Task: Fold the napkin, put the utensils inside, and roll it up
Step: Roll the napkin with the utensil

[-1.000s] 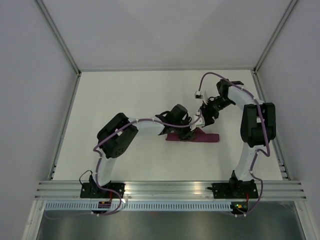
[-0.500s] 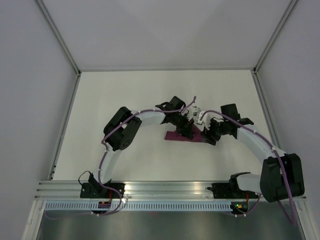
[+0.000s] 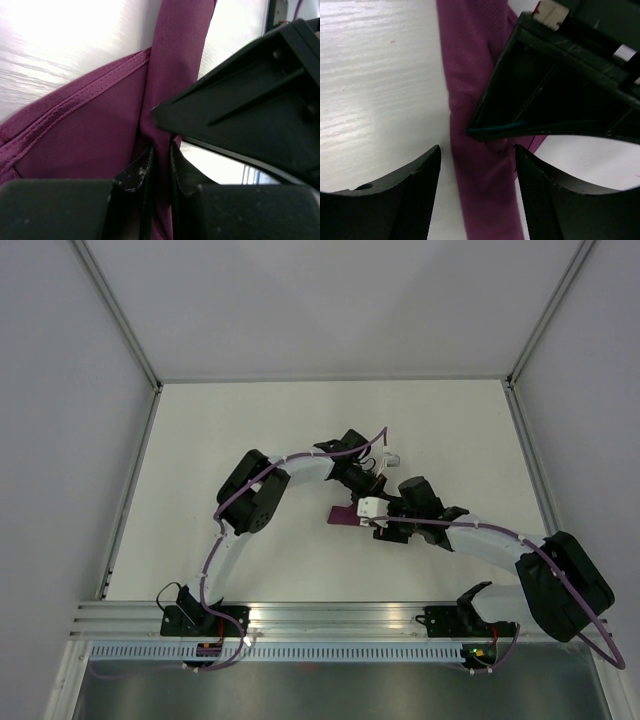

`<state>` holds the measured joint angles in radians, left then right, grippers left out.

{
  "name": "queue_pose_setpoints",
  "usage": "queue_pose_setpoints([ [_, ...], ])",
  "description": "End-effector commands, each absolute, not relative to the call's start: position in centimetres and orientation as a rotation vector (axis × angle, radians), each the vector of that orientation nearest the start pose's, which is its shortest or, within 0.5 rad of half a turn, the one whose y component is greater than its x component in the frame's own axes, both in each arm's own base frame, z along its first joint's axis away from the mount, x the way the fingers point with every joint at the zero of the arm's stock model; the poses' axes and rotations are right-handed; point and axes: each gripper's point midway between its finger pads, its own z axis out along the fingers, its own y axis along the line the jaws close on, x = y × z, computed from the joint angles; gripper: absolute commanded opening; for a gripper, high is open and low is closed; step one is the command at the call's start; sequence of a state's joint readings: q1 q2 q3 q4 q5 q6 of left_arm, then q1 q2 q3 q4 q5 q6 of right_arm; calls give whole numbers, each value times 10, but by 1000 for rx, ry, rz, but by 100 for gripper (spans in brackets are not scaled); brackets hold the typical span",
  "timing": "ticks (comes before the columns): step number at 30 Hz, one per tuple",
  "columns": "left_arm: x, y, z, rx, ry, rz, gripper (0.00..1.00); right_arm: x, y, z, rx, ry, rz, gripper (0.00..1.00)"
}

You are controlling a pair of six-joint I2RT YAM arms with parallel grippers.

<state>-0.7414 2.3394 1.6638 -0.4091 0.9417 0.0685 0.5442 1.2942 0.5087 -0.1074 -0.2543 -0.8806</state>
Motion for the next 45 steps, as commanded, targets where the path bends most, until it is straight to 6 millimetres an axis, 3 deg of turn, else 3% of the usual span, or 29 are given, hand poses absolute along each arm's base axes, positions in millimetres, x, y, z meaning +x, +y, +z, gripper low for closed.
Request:
queue_pose_setpoints([
  [1, 231, -394, -41, 1292, 2625, -1369, 2, 265, 164, 17, -1640, 1755, 25, 66],
  [3, 231, -393, -39, 1285, 2632, -1385, 2, 261, 165, 12, -1662, 1749, 16, 63],
  [6, 230, -394, -37, 1285, 2631, -1410, 2, 256, 165, 6, -1697, 1753, 22, 50],
  [8, 232, -394, -32, 1289, 2619, -1411, 6, 251, 163, 2, -1720, 1763, 31, 35],
  [11, 239, -395, -23, 1286, 2595, -1383, 19, 241, 161, -2, -1768, 1790, 67, 24],
  [12, 242, -396, -18, 1286, 2581, -1379, 28, 239, 160, -3, -1779, 1797, 78, 22],
  [15, 254, -400, 1, 1282, 2525, -1338, 43, 231, 162, -4, -1812, 1828, 128, 18],
  [18, 269, -405, 25, 1264, 2454, -1296, 49, 225, 163, -4, -1833, 1858, 175, 15],
  [23, 296, -407, 62, 1185, 2368, -1223, 51, 220, 168, 0, -1839, 1889, 254, 13],
  [31, 337, -384, 117, 992, 2234, -991, 53, 222, 170, 15, -1848, 1972, 493, 12],
  [32, 342, -375, 112, 960, 2251, -938, 53, 226, 168, 16, -1839, 1986, 514, 12],
  [34, 351, -369, 126, 896, 2211, -895, 53, 225, 167, 19, -1853, 2011, 600, 12],
  [35, 352, -359, 117, 865, 2234, -837, 52, 224, 166, 14, -1865, 2037, 637, 12],
  [37, 358, -352, 120, 812, 2199, -792, 52, 225, 169, 21, -1890, 2040, 706, 12],
  [38, 348, -343, 116, 806, 2199, -775, 52, 225, 166, 15, -1890, 2077, 743, 12],
  [40, 349, -339, 123, 765, 2130, -768, 52, 232, 167, 20, -1890, 2084, 800, 12],
  [41, 339, -331, 108, 762, 2143, -755, 52, 232, 165, 13, -1896, 2114, 840, 12],
  [43, 338, -329, 127, 742, 2035, -750, 52, 239, 164, 18, -1897, 2129, 895, 12],
  [45, 323, -323, 121, 766, 2009, -724, 54, 248, 165, 14, -1897, 2153, 948, 12],
])
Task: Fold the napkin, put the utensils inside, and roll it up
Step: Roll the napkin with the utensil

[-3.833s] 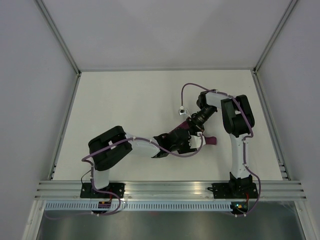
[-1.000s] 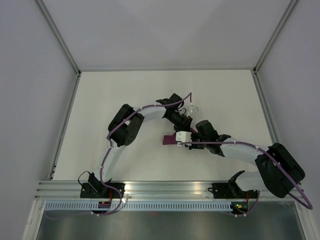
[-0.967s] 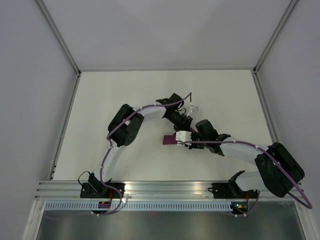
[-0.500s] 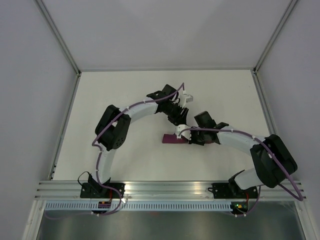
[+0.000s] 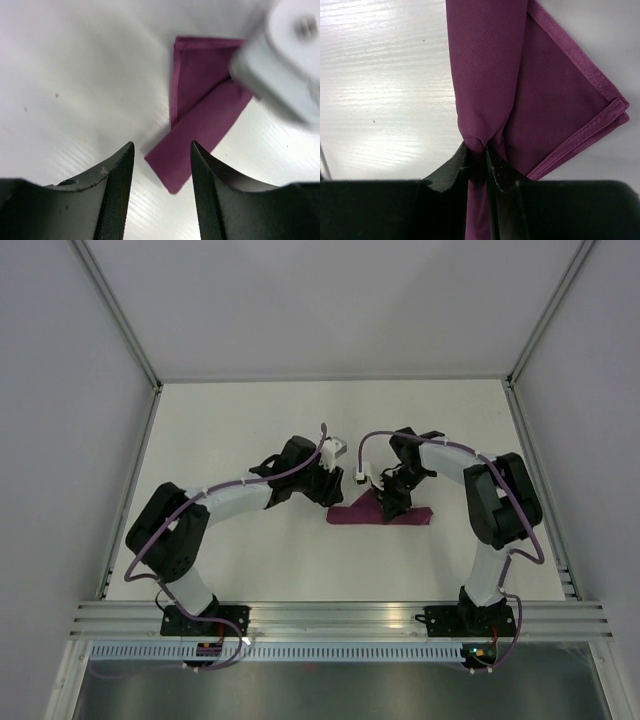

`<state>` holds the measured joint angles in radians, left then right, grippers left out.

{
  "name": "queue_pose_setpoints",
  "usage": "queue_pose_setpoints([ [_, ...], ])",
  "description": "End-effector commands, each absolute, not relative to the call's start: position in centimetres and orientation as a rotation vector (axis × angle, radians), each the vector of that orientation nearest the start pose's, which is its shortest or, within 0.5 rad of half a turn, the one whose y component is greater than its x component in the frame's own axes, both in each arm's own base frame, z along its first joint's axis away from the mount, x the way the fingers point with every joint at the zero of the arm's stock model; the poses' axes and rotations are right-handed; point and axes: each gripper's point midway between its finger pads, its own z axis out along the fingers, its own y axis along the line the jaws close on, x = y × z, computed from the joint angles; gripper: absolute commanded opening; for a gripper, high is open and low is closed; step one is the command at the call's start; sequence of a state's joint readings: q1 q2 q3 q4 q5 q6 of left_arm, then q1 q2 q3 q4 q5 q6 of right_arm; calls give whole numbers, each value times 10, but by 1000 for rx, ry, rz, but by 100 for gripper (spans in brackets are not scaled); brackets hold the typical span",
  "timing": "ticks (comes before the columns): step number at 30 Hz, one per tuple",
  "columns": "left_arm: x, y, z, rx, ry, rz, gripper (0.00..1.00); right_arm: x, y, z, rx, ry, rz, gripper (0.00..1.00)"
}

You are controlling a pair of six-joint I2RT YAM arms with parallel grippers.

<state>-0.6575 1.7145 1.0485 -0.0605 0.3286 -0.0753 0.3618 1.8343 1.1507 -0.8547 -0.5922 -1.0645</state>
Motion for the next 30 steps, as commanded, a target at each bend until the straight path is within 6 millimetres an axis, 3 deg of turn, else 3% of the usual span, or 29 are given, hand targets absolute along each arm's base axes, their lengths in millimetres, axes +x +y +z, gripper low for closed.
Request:
queue_pose_setpoints([
  [1, 319, -324, 121, 787, 1983, -717, 55, 245, 162, 14, -1902, 2176, 993, 12],
  [7, 284, -344, 106, 996, 1840, -548, 59, 260, 163, 1, -1871, 2246, 1091, 12],
  [11, 267, -371, 93, 1161, 1768, -469, 59, 265, 164, -10, -1863, 2281, 1112, 12],
  [20, 267, -407, 67, 1374, 1632, -289, 59, 272, 165, -21, -1846, 2324, 1114, 12],
  [22, 267, -415, 69, 1379, 1599, -275, 60, 273, 165, -23, -1845, 2331, 1114, 12],
  [30, 266, -425, 40, 1486, 1568, -223, 59, 276, 163, -26, -1849, 2348, 1102, 12],
])
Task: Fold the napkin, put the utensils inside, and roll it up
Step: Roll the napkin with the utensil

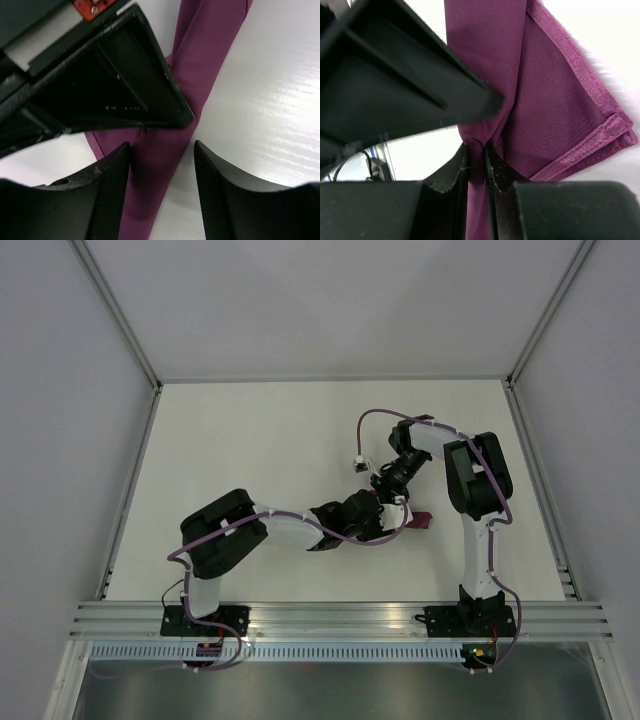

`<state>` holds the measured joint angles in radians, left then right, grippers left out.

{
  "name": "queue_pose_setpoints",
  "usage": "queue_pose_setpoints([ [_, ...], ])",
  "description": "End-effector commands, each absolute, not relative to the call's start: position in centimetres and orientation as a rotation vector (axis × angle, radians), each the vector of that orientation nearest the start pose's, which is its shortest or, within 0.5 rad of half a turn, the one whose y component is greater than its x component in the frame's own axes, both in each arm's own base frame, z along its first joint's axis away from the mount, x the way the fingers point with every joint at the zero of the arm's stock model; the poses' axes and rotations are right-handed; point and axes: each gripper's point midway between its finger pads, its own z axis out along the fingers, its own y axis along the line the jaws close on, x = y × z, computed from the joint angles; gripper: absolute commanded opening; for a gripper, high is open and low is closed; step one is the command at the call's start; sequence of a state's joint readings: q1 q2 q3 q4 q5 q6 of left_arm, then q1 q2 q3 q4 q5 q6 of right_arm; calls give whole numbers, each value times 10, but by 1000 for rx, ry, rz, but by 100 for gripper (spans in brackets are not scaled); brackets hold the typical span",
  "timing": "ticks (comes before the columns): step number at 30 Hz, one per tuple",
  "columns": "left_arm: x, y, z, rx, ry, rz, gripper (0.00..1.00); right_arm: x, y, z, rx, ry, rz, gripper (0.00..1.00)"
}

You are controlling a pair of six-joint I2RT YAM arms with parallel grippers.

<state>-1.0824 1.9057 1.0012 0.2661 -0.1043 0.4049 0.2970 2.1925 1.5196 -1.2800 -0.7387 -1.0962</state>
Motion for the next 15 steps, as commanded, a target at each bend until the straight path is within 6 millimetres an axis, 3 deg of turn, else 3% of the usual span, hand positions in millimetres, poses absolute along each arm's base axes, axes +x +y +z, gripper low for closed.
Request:
queue_pose_setpoints([
  [1, 264, -428, 37, 1499, 1564, -229, 58, 276, 163, -26, -1849, 2350, 1104, 13],
  [6, 254, -425, 10, 1565, 1595, -226, 49, 276, 163, -26, -1847, 2352, 1105, 13],
  [10, 245, -421, -13, 1624, 1634, -228, 24, 277, 162, -24, -1840, 2350, 1109, 13],
  [15, 236, -419, -27, 1677, 1677, -257, 9, 280, 161, -19, -1828, 2343, 1105, 15],
])
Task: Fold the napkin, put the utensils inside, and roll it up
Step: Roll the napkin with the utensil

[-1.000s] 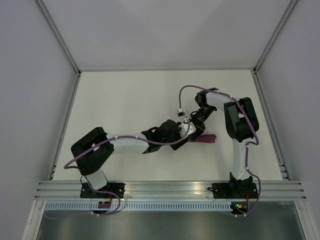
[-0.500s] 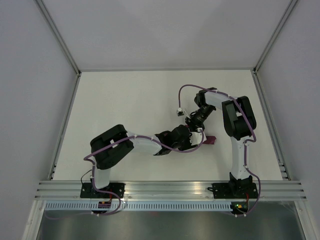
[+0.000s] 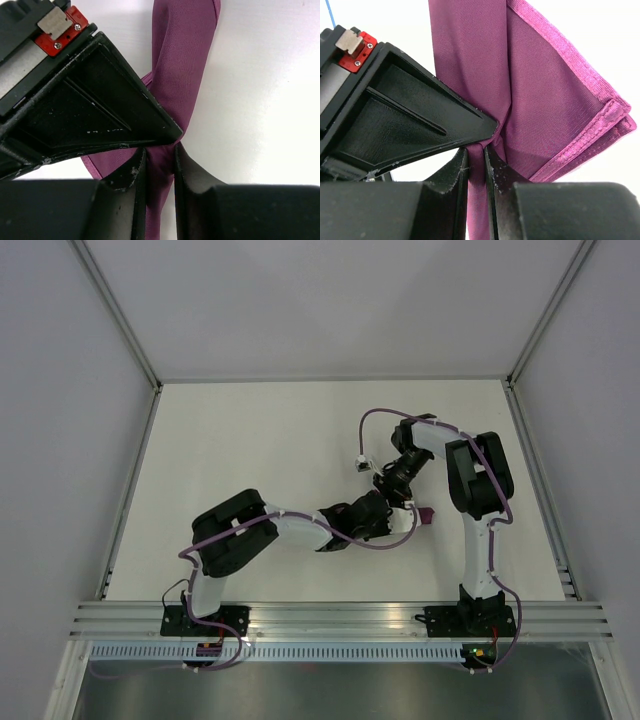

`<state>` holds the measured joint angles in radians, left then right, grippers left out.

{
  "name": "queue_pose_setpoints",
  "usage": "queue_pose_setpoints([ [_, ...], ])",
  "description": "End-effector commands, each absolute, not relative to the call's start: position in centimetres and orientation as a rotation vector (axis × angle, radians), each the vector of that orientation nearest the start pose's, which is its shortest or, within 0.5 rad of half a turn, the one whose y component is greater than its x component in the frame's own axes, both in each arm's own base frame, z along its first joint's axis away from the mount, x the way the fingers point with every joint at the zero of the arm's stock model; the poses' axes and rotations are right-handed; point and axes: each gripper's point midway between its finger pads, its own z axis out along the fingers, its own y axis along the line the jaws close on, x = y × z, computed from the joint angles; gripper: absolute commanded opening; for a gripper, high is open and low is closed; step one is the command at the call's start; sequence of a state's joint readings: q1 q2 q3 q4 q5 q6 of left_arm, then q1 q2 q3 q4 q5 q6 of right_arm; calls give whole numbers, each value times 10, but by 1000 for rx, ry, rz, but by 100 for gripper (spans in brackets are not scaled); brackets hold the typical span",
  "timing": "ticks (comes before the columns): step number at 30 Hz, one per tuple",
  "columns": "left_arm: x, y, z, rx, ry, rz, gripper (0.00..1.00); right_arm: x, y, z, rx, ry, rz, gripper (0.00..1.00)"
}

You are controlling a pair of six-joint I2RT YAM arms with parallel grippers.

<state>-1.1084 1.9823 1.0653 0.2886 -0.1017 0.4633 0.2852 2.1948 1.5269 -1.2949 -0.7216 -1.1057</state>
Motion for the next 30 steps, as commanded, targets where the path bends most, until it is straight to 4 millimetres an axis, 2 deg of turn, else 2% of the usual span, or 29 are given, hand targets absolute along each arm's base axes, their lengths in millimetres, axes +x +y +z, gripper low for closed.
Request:
queue_pose_setpoints([
  [1, 232, -417, -30, 1696, 1690, -273, 5, 279, 162, -18, -1825, 2340, 1110, 19],
  [3, 228, -416, -36, 1717, 1709, -292, 2, 280, 162, -15, -1814, 2339, 1110, 26],
  [4, 222, -416, -39, 1743, 1725, -328, 2, 281, 162, -11, -1803, 2331, 1106, 35],
  [7, 214, -415, -45, 1762, 1759, -394, 2, 286, 164, 2, -1759, 2311, 1098, 52],
  [10, 212, -416, -43, 1742, 1792, -459, 2, 293, 164, 19, -1695, 2290, 1083, 57],
  [13, 209, -414, -44, 1737, 1823, -509, 2, 307, 162, 37, -1589, 2292, 1037, 62],
  [20, 208, -411, -46, 1714, 1917, -619, 2, 348, 146, 79, -1312, 2243, 943, 65],
  [21, 212, -415, -42, 1700, 1916, -631, 2, 357, 138, 89, -1259, 2229, 912, 65],
  [22, 210, -407, -45, 1705, 1971, -646, 2, 362, 135, 95, -1189, 2240, 912, 66],
  [24, 215, -406, -44, 1685, 2004, -685, 2, 376, 121, 108, -1116, 2203, 869, 66],
  [26, 213, -399, -48, 1676, 2076, -727, 2, 379, 116, 118, -1063, 2170, 882, 67],
  [27, 217, -402, -42, 1656, 2085, -781, 2, 382, 104, 127, -1027, 2148, 866, 66],
  [29, 215, -397, -41, 1636, 2152, -844, 2, 379, 98, 130, -1005, 2114, 868, 66],
  [30, 219, -400, -37, 1615, 2169, -912, 2, 377, 91, 139, -1001, 2089, 837, 66],
])
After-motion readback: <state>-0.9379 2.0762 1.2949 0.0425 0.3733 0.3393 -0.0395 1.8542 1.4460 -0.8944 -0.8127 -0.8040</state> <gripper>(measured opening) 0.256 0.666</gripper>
